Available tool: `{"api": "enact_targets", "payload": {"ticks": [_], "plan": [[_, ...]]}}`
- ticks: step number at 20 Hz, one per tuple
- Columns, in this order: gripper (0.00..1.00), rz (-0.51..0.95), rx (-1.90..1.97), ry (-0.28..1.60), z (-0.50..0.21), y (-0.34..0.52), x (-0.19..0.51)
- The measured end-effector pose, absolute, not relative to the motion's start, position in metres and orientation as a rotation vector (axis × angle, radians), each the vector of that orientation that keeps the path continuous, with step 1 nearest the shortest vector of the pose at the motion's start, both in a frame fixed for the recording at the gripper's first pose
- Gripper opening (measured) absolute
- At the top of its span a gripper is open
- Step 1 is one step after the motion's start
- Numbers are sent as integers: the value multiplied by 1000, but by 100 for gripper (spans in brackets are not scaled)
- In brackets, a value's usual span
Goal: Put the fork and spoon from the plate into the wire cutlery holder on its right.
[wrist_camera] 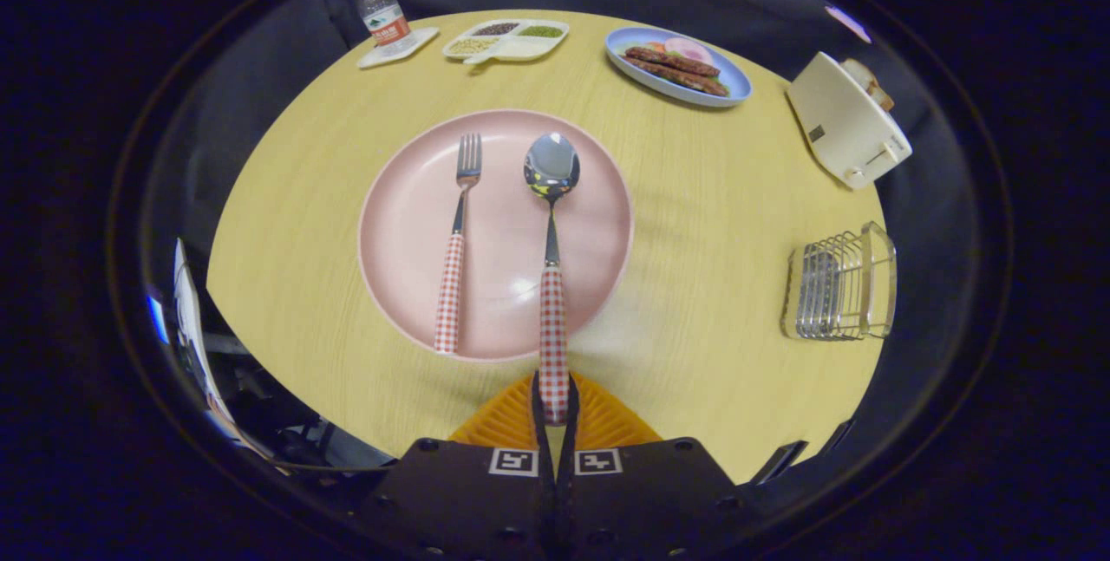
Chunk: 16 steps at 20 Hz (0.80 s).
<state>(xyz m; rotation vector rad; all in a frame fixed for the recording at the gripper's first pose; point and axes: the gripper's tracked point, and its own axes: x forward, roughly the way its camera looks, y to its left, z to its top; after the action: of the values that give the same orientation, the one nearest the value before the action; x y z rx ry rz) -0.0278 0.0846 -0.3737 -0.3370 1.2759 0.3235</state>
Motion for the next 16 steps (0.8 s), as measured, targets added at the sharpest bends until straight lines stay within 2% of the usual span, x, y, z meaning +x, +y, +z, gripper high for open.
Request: {"api": "enact_targets", "payload": {"ticks": [7,16], "plan": [[1,323,-279,1204,-326,40,-34],[0,224,-223,1181,-288,-76,-42]]}}
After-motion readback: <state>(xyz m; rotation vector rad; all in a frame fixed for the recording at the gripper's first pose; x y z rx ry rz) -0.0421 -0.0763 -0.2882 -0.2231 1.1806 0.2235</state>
